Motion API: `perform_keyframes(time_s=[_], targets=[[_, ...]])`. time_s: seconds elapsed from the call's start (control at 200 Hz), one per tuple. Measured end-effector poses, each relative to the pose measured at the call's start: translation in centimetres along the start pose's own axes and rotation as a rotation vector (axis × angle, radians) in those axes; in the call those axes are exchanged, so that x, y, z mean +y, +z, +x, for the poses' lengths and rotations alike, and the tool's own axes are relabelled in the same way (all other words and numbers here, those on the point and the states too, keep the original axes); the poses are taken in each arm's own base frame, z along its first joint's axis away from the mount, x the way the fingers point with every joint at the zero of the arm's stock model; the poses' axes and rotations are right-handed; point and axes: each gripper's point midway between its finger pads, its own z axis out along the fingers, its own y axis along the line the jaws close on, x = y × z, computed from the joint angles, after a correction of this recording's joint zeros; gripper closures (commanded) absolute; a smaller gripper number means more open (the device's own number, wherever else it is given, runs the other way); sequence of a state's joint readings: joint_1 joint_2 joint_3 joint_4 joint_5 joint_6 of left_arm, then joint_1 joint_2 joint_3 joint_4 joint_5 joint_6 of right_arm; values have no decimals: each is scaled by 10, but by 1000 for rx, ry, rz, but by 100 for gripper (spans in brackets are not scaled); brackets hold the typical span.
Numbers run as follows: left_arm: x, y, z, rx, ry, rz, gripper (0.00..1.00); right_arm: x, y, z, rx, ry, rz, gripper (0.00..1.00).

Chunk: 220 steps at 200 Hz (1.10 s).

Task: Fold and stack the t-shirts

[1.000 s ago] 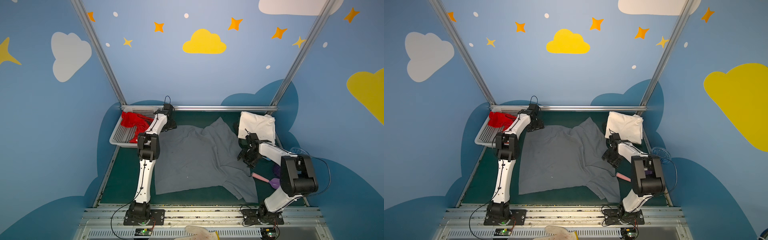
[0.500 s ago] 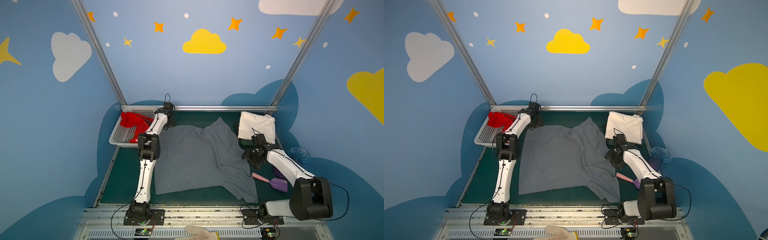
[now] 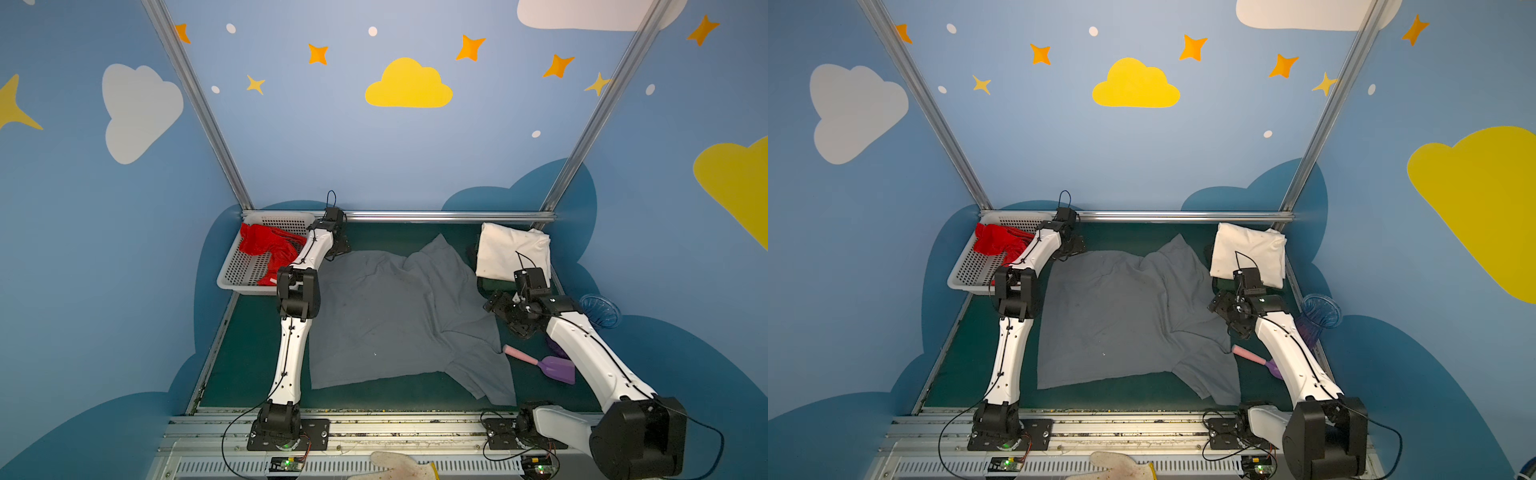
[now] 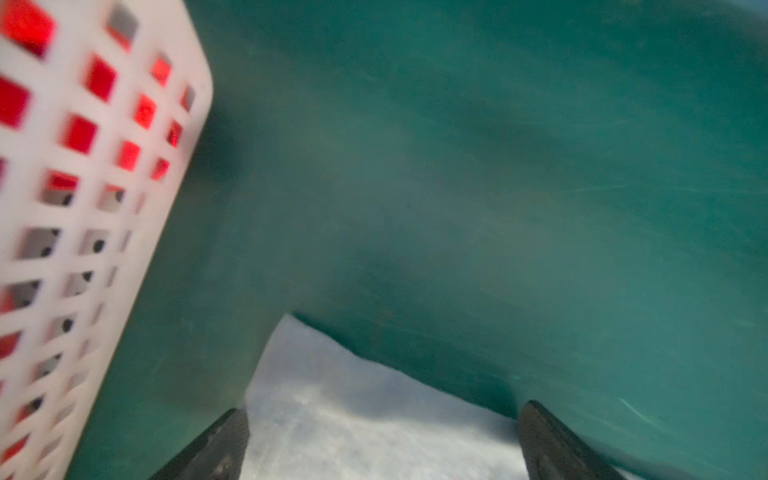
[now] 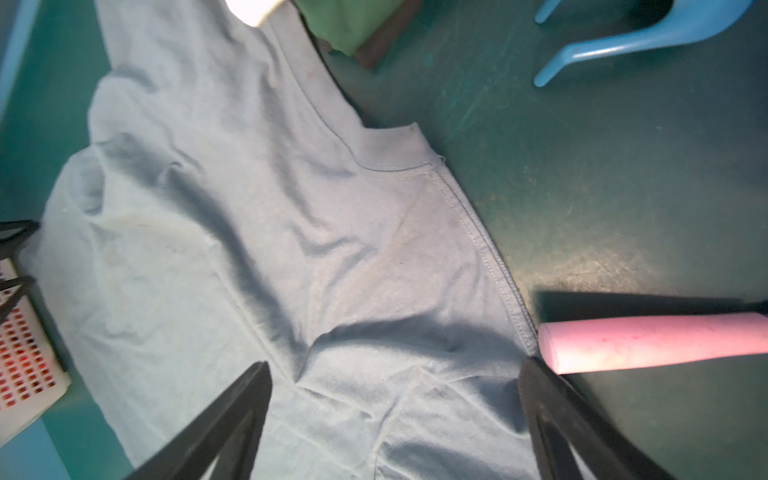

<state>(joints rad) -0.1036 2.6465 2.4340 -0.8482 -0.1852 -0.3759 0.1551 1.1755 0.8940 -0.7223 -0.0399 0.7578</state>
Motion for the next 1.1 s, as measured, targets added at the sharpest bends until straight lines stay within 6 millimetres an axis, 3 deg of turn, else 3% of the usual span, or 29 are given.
perform_keyframes(time_s=[0.095,0.17,0.475,0.626,0.761,0.866,0.966,1.101], targets=[[0,0,-1,4,-10,12,3,2,-5,-1,-10,-9,-17,9],[-1,0,0,10,-12,18,12,4,-8,-1,-21,-19,-28,9],[-1,0,-2,32,-47,60,62,19,-12,-5,-16,-87,-78,9],[-7,0,0,44,-44,90,96,37,-7,-11,2,-135,-98,9],[-12,-1,3,54,-36,109,96,63,-1,-21,14,-195,-120,9],[-14,-3,6,54,-32,111,96,90,10,-42,10,-244,-131,9],[-12,-9,16,75,-22,110,96,123,31,-68,20,-293,-145,9],[-7,-27,33,106,-8,103,96,170,78,-108,24,-364,-165,11]])
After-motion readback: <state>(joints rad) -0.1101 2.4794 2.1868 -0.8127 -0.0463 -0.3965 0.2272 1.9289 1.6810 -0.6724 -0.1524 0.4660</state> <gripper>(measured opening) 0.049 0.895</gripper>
